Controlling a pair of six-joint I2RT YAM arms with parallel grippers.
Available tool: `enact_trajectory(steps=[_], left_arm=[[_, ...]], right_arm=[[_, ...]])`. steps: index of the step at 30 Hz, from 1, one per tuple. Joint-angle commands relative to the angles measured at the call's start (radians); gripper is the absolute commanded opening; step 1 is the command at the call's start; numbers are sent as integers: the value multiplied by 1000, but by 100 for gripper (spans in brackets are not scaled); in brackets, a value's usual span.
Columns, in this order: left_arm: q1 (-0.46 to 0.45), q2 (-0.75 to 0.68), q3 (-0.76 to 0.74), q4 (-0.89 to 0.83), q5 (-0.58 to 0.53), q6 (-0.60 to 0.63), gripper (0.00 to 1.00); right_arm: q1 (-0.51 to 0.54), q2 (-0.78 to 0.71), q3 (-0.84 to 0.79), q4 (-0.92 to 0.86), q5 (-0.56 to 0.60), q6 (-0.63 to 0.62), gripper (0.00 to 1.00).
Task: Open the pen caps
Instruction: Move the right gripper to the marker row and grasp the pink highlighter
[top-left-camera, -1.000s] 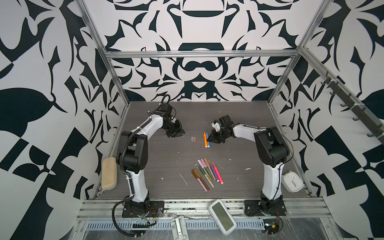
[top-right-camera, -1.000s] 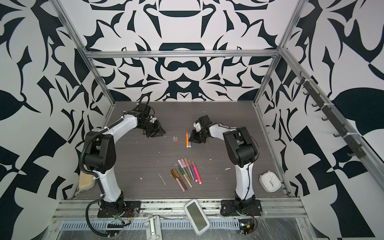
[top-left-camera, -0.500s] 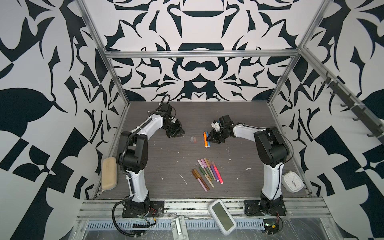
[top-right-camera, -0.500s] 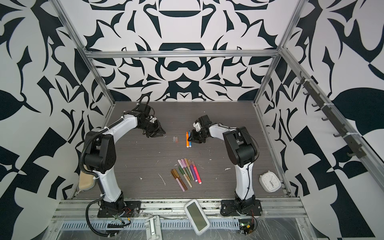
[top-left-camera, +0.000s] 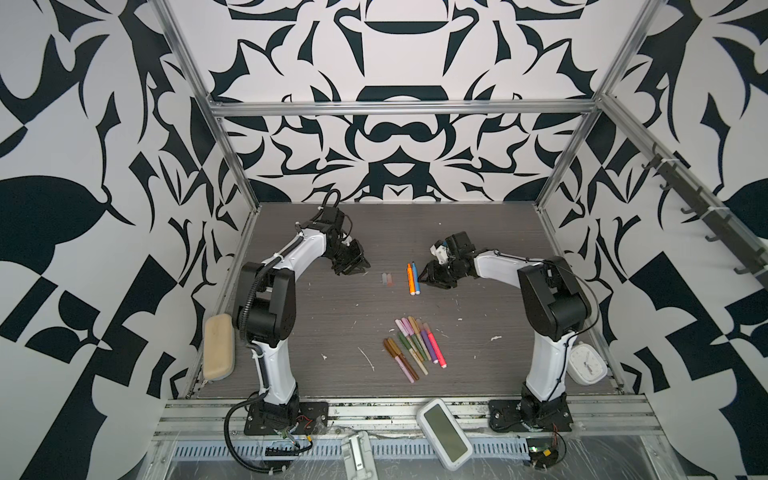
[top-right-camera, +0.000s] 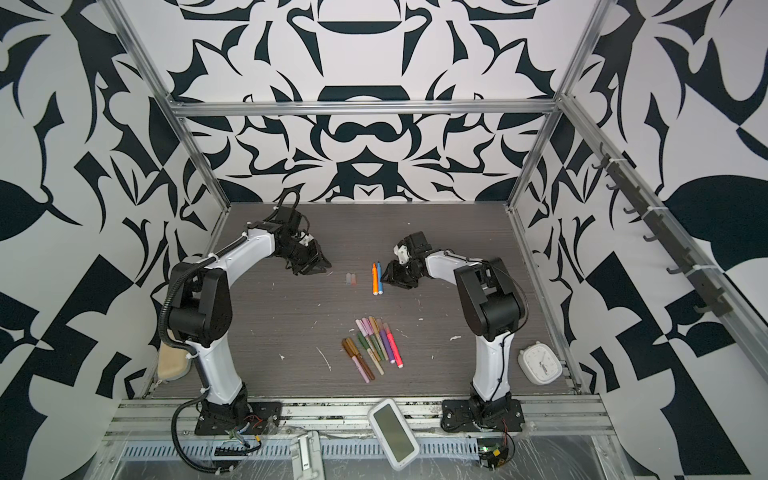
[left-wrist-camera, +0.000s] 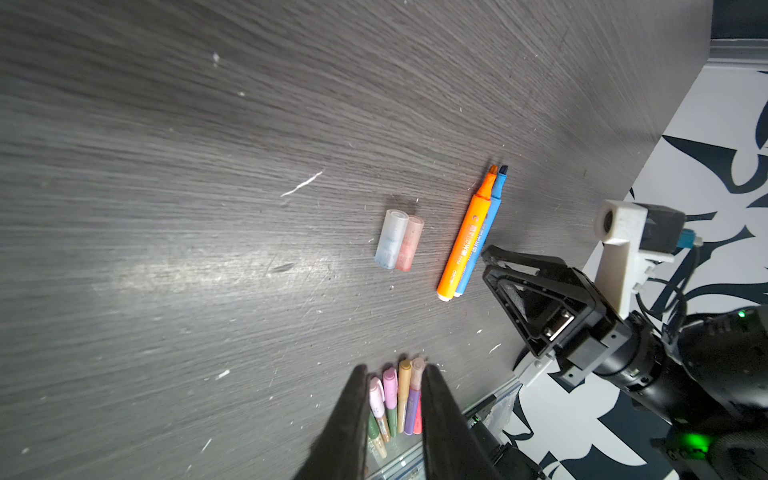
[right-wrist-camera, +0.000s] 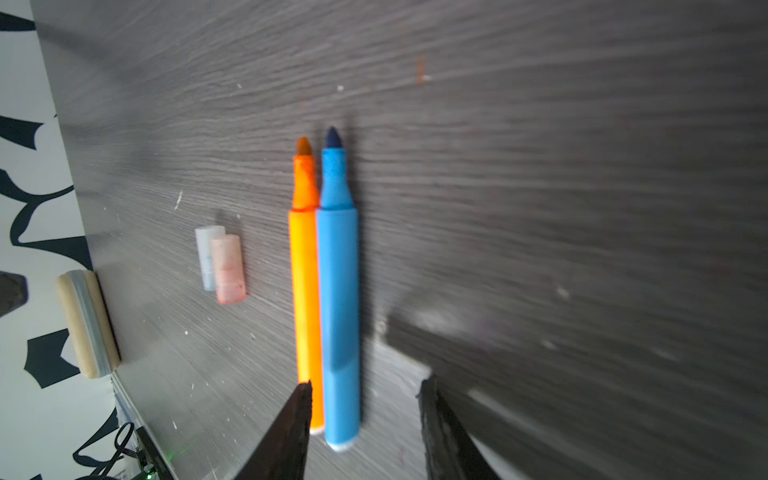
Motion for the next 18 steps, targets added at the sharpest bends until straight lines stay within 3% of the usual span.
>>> enact_trajectory(steps=[1, 7, 12, 18], left_arm=[[4, -16, 0, -29, 7, 1, 25], [3, -49, -78, 68, 41, -63, 25], [4, -83, -155, 192, 39, -152, 25], [5, -88, -183, 266, 28, -214, 25]], right_arm=[[-6, -94, -33, -24, 23, -28, 45], [35, -299, -169, -138, 105, -104, 41], [179, -514, -343, -206, 229, -135, 39], [355, -692, -482, -222, 353, -57, 37]])
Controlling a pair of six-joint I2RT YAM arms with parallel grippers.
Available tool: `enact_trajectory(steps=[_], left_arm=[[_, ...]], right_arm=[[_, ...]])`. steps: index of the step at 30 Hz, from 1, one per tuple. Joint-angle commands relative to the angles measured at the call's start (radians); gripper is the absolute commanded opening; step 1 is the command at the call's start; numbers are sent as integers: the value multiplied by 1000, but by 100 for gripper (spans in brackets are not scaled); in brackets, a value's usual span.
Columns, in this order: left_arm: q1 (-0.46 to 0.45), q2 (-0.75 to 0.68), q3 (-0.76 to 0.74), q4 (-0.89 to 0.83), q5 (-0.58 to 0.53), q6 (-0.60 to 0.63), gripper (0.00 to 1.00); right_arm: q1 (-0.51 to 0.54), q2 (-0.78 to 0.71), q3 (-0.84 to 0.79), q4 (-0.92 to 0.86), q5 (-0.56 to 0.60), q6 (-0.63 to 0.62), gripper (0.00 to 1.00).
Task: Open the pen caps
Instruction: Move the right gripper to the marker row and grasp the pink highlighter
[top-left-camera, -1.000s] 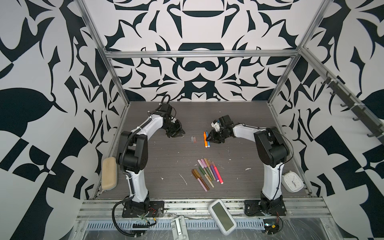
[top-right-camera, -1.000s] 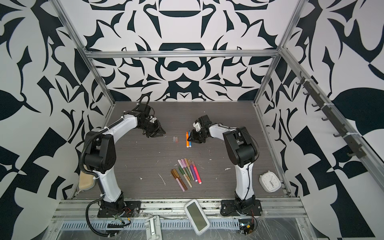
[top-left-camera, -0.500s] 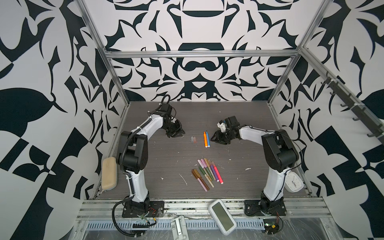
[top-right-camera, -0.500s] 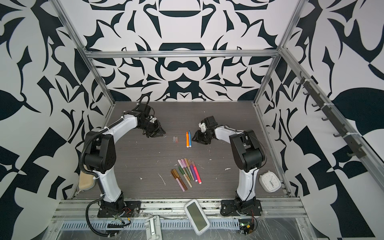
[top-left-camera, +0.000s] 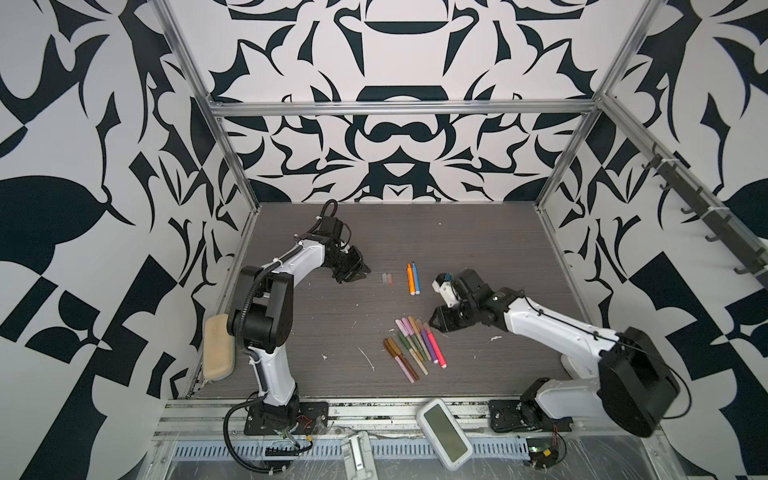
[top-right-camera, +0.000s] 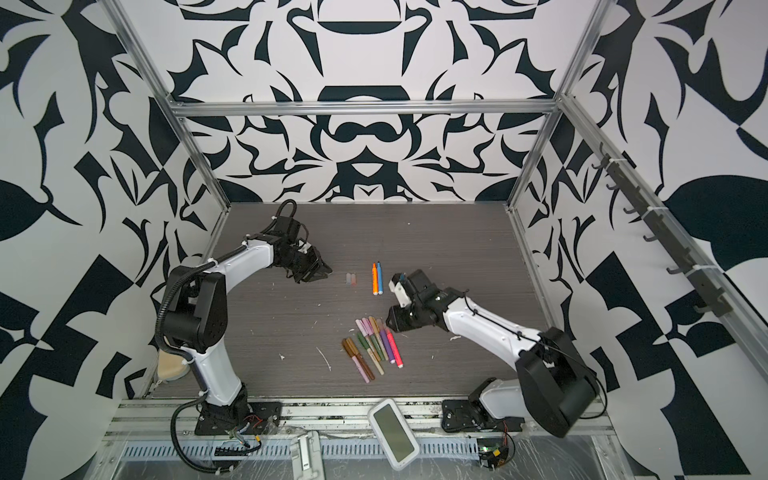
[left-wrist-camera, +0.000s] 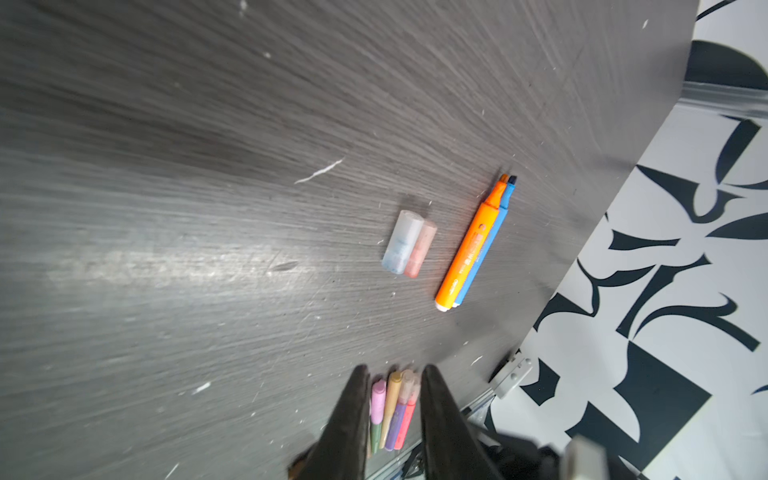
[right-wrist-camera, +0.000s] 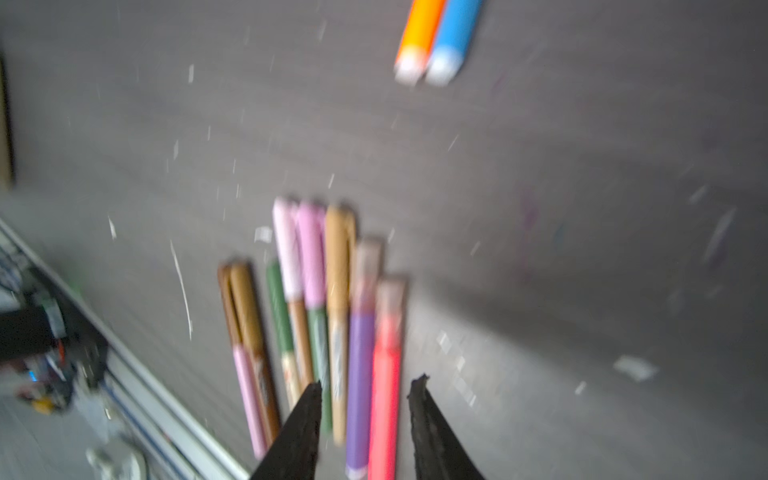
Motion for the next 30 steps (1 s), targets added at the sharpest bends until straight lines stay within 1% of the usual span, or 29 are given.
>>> enact_trajectory(steps=[1, 4, 8, 14, 25, 30], left_arm=[[4, -31, -14, 72, 2, -61, 25], [5, -23, -14, 84, 5, -80, 25], [4, -20, -7, 84, 5, -91, 25], [4, -29, -4, 69, 3, -91, 25], [4, -34, 3, 57, 4, -86, 25], [4, -31, 10, 55, 3, -86, 25]], right_arm=[[60, -53, -41, -33, 118, 39, 37], [107, -42, -63, -32, 145, 56, 37], [126, -5, -76, -27, 164, 78, 35], [131, 35, -80, -22, 173, 89, 32], [131, 87, -70, -25, 164, 87, 31], [131, 90, -66, -46, 192, 102, 31]])
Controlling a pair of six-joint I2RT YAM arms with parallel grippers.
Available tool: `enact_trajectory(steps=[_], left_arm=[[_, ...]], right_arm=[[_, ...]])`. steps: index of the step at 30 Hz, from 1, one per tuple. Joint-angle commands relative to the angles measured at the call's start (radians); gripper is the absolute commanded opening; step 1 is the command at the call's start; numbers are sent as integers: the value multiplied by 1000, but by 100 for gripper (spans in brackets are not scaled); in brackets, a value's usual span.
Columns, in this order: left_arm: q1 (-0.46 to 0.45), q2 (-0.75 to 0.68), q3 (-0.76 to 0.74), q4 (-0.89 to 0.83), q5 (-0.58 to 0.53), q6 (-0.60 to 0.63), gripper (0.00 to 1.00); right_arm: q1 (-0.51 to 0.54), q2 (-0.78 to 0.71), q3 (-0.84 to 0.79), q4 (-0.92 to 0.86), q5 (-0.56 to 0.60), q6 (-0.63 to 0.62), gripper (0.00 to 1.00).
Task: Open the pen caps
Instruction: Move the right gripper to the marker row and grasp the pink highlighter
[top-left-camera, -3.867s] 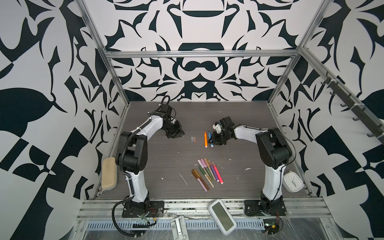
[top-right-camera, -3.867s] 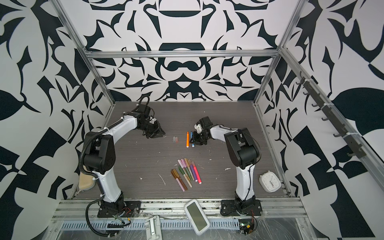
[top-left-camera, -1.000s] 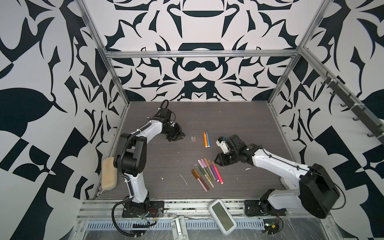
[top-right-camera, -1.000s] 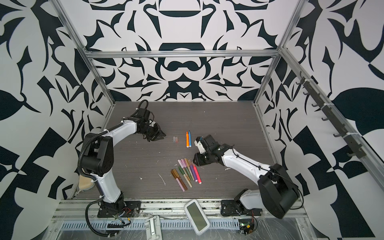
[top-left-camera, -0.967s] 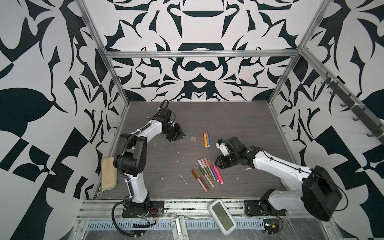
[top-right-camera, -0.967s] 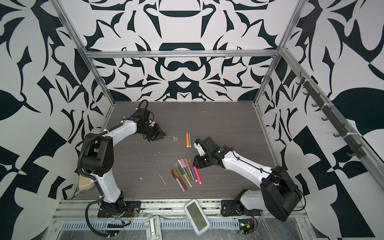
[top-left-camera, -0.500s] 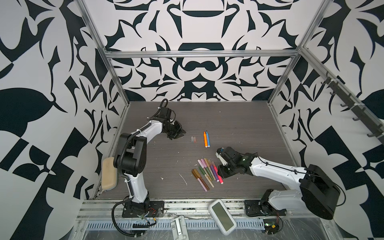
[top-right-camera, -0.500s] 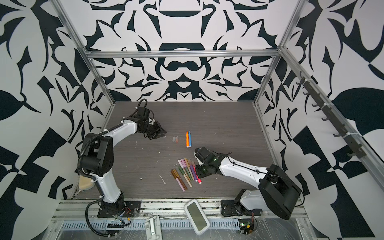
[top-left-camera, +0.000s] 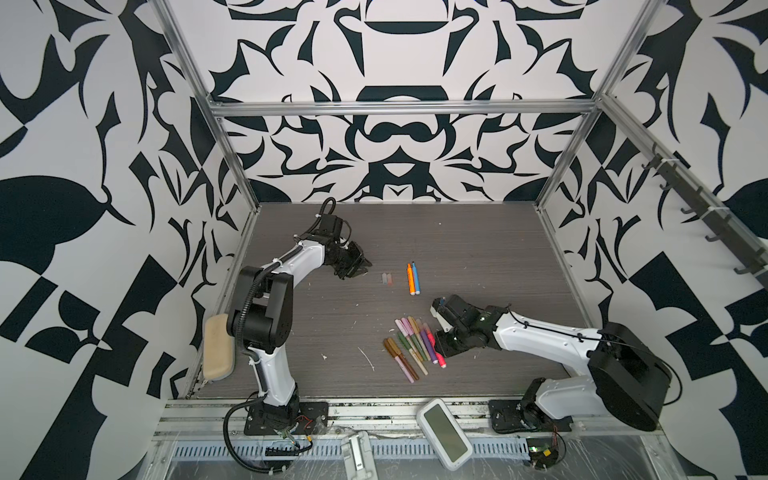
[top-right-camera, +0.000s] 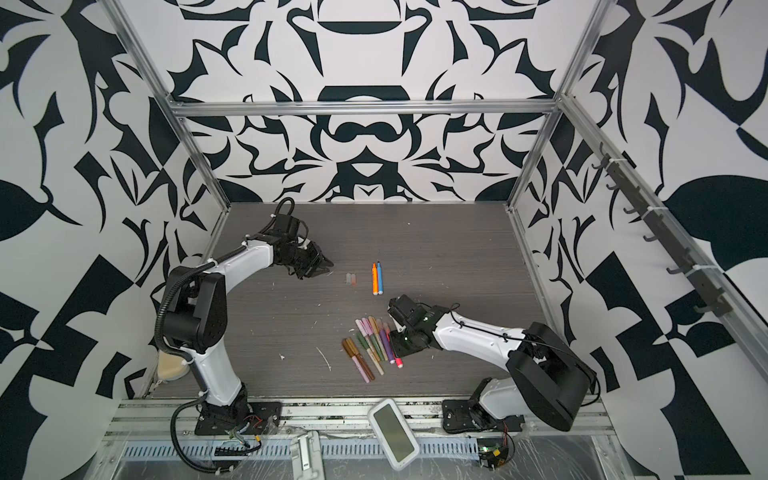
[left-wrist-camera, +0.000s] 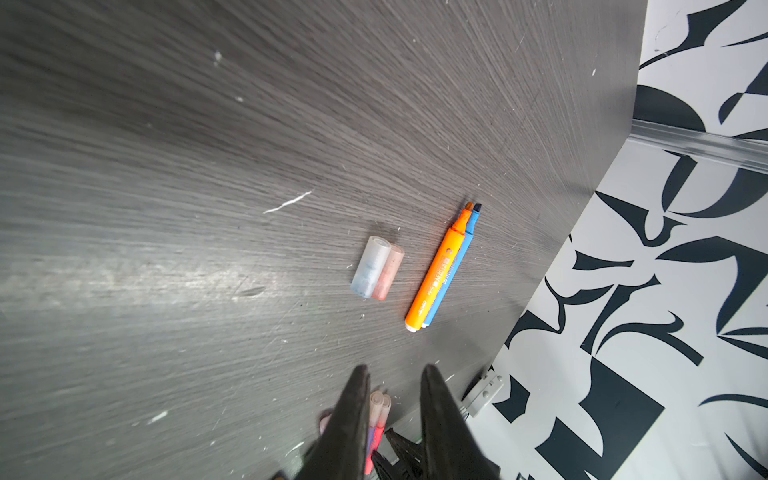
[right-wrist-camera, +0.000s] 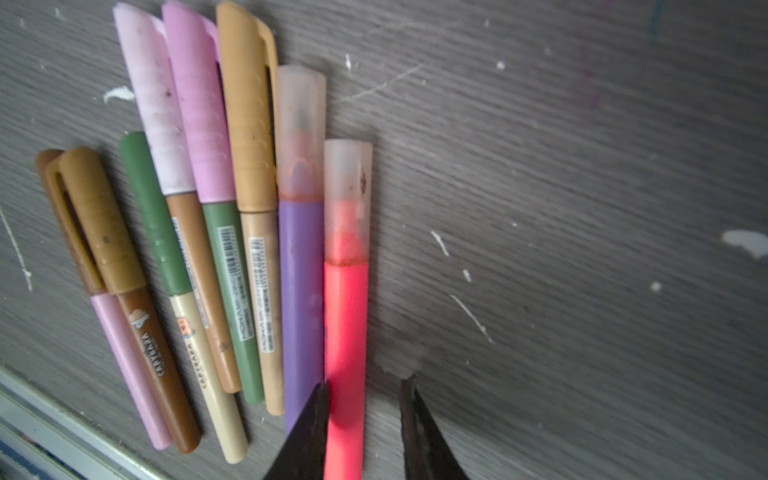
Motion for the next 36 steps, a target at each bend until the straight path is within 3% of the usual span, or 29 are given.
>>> enact_trajectory(steps=[1, 8, 19, 36], left_arm=[[5, -29, 11, -17, 4, -3, 25], [5, -33, 10, -20, 6, 0, 25], [3, -53, -1, -29, 3, 10, 25], [4, -64, -35, -15, 5, 3, 25]], right_arm=[[3, 12, 11, -50, 56, 17, 31], [3, 29, 30, -114, 134, 40, 30], [3, 17, 22, -126, 104, 59, 36], [86, -66, -11, -185, 152, 147, 35]])
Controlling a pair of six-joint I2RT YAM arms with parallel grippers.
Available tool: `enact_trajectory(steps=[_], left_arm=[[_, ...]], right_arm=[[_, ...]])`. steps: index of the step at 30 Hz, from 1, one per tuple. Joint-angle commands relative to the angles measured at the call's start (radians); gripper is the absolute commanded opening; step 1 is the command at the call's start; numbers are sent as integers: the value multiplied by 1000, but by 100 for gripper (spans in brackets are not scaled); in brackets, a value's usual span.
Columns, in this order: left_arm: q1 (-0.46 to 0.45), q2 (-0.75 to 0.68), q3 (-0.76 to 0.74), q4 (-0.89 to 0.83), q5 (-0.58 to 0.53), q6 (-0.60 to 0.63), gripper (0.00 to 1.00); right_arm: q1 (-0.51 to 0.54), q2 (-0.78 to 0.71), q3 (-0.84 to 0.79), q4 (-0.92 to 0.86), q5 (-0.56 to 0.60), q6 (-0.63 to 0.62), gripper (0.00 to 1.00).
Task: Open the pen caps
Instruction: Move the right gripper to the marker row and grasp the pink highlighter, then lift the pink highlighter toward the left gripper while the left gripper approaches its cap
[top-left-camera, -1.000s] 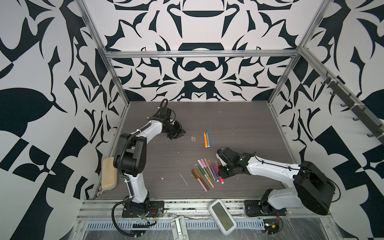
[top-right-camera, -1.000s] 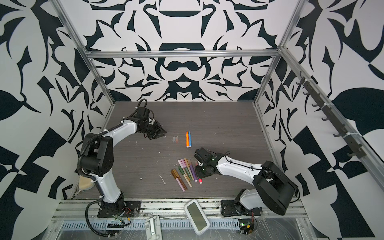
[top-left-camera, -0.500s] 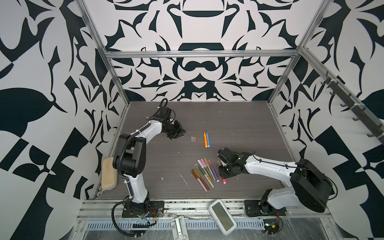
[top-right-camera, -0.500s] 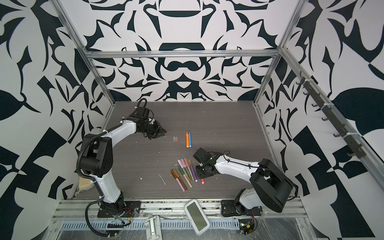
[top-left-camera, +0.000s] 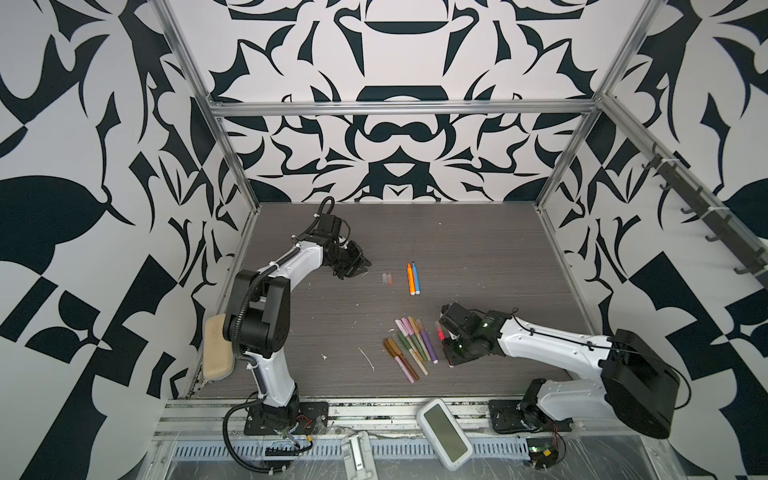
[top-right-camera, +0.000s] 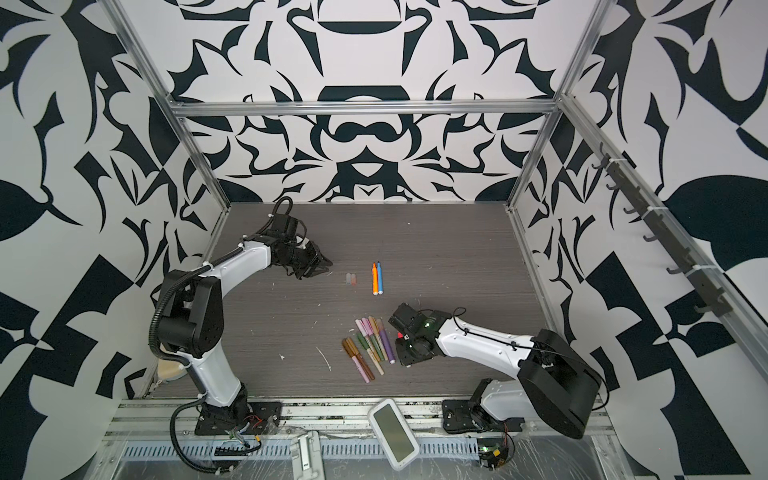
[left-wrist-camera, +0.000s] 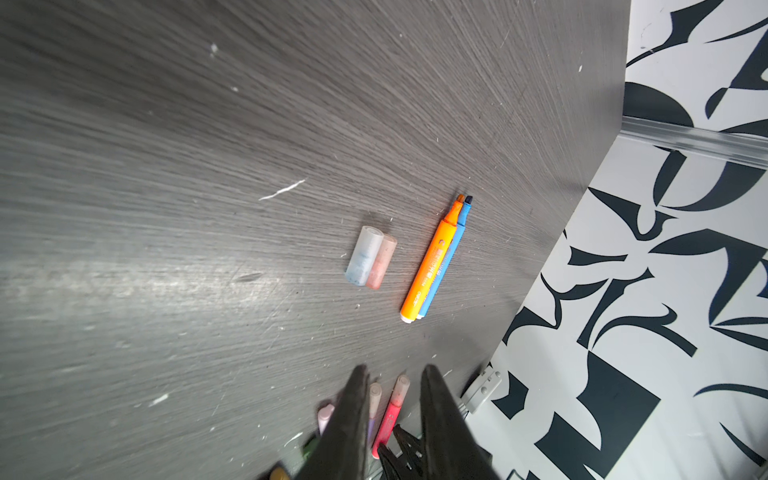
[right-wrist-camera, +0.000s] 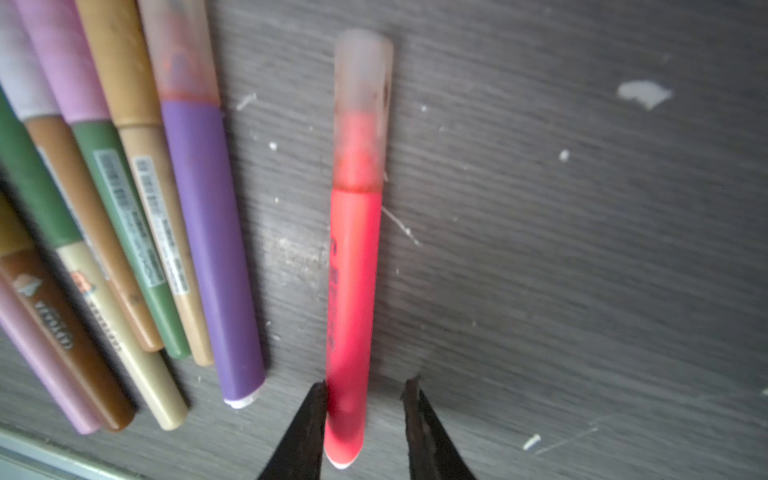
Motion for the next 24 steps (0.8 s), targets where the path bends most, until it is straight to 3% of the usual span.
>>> enact_trajectory(steps=[1, 15, 24], left_arm=[[4, -28, -17, -16, 4, 1, 25], [3, -51, -28, -33, -7, 3, 25], [-38, -89, -44, -36, -39, -30, 25]], right_arm=[[21, -1, 11, -36, 47, 36, 35], [35, 149, 52, -24, 51, 33, 25], [-9, 128, 90, -43, 50, -18, 4]])
